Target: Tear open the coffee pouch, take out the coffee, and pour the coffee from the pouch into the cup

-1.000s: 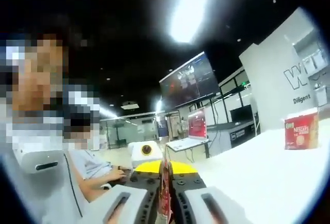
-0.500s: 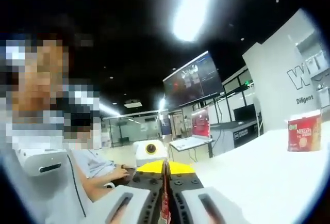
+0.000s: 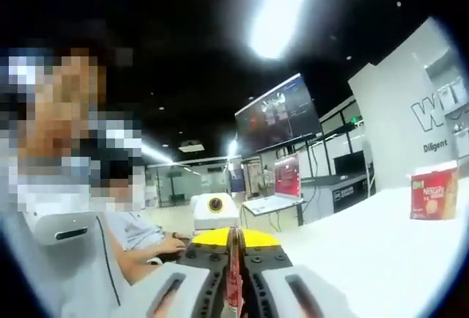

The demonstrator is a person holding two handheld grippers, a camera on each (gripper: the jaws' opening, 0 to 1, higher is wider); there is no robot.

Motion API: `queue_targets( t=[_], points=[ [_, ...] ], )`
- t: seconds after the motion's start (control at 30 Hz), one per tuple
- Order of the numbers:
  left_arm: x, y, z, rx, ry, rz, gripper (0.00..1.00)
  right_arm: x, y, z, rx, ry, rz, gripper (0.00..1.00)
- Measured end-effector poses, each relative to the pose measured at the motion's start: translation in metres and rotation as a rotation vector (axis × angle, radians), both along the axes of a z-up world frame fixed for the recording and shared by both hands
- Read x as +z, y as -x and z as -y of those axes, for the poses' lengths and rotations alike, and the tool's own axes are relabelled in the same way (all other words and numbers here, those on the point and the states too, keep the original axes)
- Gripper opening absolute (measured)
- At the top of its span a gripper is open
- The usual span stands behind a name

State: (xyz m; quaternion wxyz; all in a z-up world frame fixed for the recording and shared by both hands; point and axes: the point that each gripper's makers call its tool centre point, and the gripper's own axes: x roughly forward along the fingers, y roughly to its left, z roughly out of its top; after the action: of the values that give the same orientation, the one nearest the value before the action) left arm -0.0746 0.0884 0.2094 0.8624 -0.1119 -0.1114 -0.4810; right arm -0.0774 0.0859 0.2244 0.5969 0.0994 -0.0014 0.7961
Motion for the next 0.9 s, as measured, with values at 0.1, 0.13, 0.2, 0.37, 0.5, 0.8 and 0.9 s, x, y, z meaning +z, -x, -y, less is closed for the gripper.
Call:
queue_targets(
  t=[0.1,0.13,0.2,0.37,0.5,0.8,0.9],
  points=[
    [-0.0001,0.0002,0.0030,-0.002,-0.011,0.000,0.04,0.0024,-0.0003,0.0002,-0.004,-0.011,0.007,0.07],
    [-0.0013,-0.0003,0.0042,0.003,-0.022,0.000,0.04,0.0029,-0.0006,0.0000,-0.006,-0.014,0.008,0.07],
    [-0.0020,0.0001,0.0052,0.004,-0.027,0.002,0.04,0.0023,0.0008,0.0004,0.001,-0.010,0.015,0.04],
    [-0.0015,-0.0002,0.0047,0.003,-0.019,0.003,0.04,0.0032,0.0009,0.0013,-0.008,-0.018,0.032,0.05],
    [0.0019,0.0000,0.0025,0.007,-0.006,0.008,0.04,0.0026,-0.0007,0.0039,-0.011,-0.023,0.028,0.05],
    [0.0007,-0.0003,0.0034,0.007,-0.008,0.010,0.04,0.0032,-0.0018,0.0038,-0.012,-0.029,0.028,0.06],
    [0.0005,-0.0008,0.0031,0.010,-0.005,0.013,0.04,0.0040,-0.0013,0.0028,-0.009,-0.031,0.027,0.05]
  ],
)
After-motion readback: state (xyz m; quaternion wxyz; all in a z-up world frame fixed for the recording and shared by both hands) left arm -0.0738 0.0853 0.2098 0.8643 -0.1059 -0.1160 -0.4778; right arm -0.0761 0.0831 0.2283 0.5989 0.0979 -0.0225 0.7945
